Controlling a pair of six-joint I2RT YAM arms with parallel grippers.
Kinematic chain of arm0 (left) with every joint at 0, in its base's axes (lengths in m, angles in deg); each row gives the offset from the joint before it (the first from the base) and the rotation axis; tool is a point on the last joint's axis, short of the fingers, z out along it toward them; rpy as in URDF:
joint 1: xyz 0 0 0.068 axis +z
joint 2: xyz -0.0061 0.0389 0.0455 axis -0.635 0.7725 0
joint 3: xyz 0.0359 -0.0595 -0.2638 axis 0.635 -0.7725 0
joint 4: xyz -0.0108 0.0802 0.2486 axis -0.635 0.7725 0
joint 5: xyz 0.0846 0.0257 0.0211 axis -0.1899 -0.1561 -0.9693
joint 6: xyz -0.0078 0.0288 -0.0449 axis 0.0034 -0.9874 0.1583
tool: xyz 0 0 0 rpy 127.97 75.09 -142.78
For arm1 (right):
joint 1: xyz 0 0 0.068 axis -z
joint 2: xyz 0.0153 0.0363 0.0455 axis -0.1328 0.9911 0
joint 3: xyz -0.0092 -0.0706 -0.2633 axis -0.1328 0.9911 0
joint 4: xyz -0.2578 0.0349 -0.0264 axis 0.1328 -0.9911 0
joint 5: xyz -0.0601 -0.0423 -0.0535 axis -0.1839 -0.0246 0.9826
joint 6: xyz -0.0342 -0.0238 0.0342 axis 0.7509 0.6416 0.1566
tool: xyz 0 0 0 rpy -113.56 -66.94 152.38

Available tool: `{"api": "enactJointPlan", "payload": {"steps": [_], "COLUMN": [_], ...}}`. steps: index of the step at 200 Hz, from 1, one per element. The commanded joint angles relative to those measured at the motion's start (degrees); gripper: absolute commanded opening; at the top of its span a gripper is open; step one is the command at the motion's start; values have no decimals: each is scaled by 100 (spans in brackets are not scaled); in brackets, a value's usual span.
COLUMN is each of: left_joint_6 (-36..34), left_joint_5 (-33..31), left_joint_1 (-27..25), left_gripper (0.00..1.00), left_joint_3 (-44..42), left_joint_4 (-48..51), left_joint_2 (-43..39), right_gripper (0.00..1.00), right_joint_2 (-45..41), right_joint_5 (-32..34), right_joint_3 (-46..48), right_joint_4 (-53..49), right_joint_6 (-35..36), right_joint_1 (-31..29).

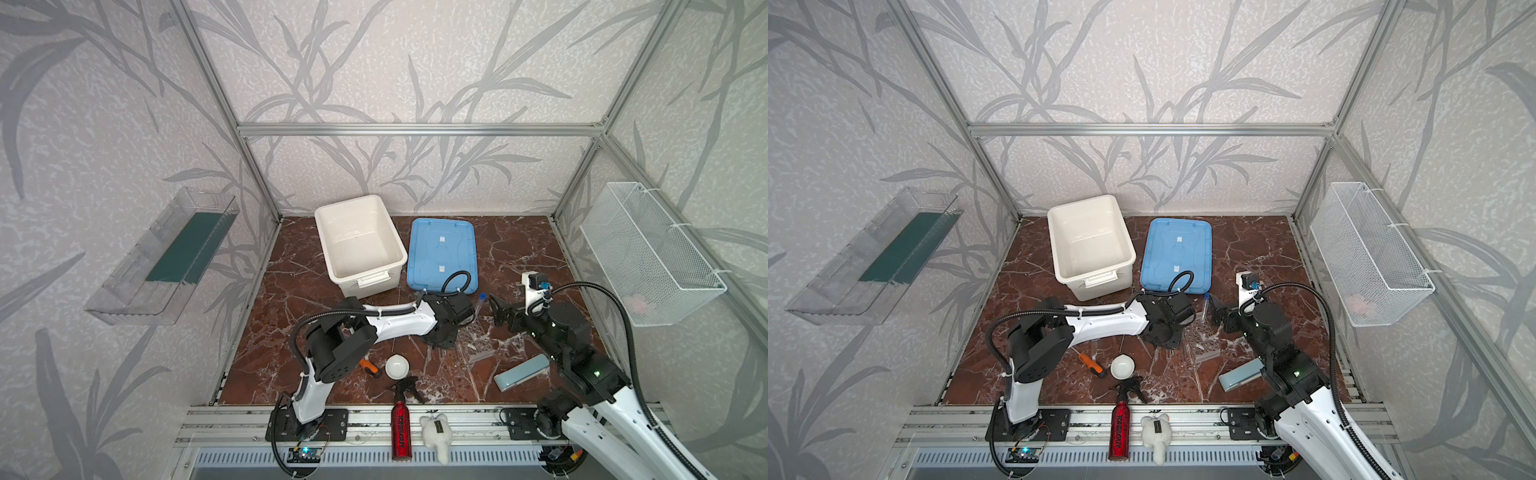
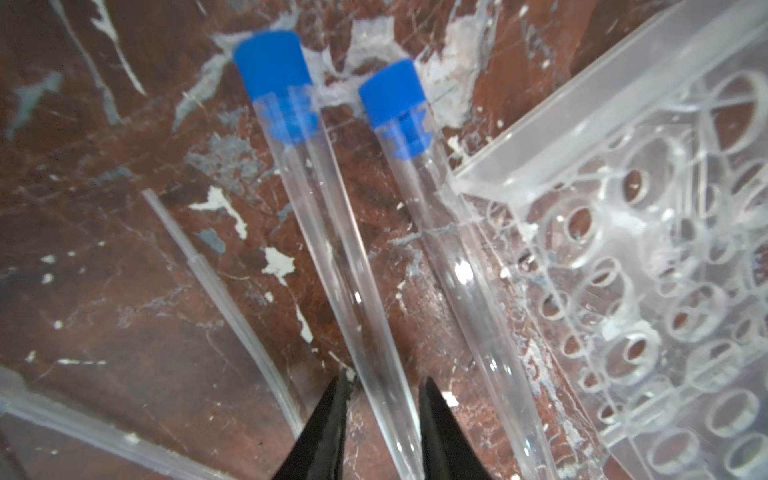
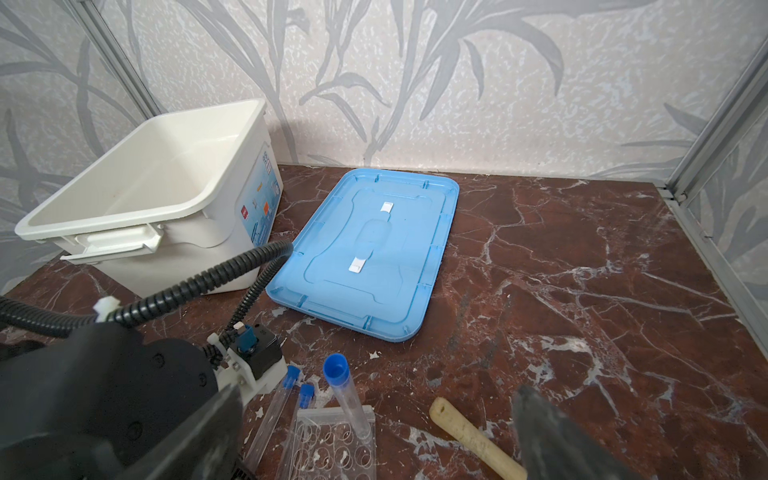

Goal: Organize the chemistry lab equipment

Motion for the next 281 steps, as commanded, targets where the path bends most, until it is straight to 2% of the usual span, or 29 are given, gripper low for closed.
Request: {"api": "enactJointPlan", "payload": {"steps": [1,44,65,83,119,177,212,240,281], "left_joint_6": [-68,-30,-20,-29,-38,-36,-171,-549,-1305], "left_joint_5": [75,136,119,106,-173,-623,-593,-469,-484], "left_joint_1": [-15,-69,-60,-57,-28,33,144,149,145], "left_gripper": [32,30,23,22,22,18,18,15,15], "left_joint_3": [76,19,23,45,95,-679,-983,-1599,-2502], "left_joint_4": [341,394,404,413,469,-778,-1227,-2264,-3845], "left_joint_2": [76,52,50,55,-79,-1095,-1433,-1994,-2966], "right_gripper": [99,99,99,99,99,99,100,100,100], "right_joint_2": [-22,-70,-145,-140,-99,-45,128,357,1180], "right_joint_5": [114,13,43,56,52,-20,-280,-858,-2282], "right_joint_3": [50,-22,-29,-4,-2,-8,-117,-417,-1487], "right_joint_4": [-12,-81,-68,-69,-90,-72,-53,-96,-564], "right_joint_6": [30,4,4,-11,-10,-15,-39,-241,-690], "right_joint_1": [-26,-28,-29,-24,-27,-24,-29,-20,153]}}
